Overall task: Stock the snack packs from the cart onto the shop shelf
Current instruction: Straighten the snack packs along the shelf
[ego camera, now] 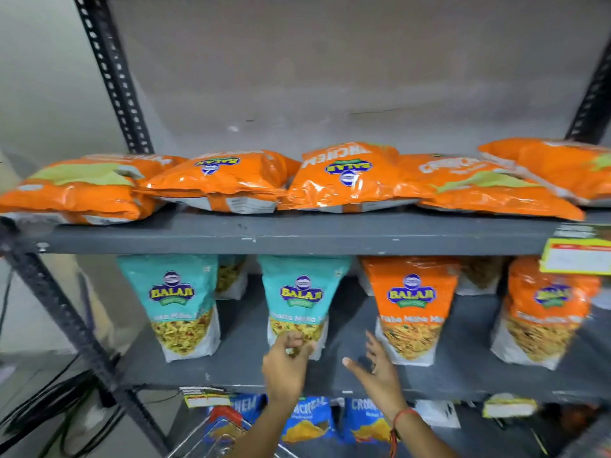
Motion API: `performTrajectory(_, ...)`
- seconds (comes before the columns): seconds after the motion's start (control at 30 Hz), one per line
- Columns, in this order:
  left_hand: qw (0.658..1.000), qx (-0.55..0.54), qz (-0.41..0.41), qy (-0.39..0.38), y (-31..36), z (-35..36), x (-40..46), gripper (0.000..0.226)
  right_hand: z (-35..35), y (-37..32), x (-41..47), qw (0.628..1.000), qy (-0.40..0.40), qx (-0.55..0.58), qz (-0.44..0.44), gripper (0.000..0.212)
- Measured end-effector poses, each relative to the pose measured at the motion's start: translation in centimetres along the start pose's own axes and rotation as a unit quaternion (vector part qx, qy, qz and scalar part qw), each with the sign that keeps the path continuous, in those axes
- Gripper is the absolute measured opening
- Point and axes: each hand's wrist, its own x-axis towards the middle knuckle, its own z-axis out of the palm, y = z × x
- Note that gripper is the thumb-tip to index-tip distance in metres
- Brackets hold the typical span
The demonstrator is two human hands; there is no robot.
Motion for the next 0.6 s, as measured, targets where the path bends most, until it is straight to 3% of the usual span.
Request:
performTrajectory(0.1, 0.998, -0.043, 0.016, -0.031, 1.7, 2.1, -0.8, 0.026, -2.7, 0.0, -1.1, 0.997, 0.071, -0.016, -0.038, 0.067)
performTrajectory(0.3, 0.984, -0.043, -0.021, -0.171, 2.1, 8.9, -3.6, 0.053, -10.5, 1.3, -2.8, 0.988, 0.148, -0.035, 0.038, 0.071)
performTrajectory(0.53, 0.975, -0.025, -0.082, -0.207, 1.8, 15.1, -2.9, 0.093, -14.8, 3.7, 2.4, 0.990, 0.059, -0.054, 0.113, 0.081)
performTrajectory(0.6, 0.975, -0.041, -0.087, -0.200, 1.8, 16.7, -2.2, 0.092, -15.3, 4.2, 4.6, 0.991, 0.044, -0.060, 0.108, 0.083)
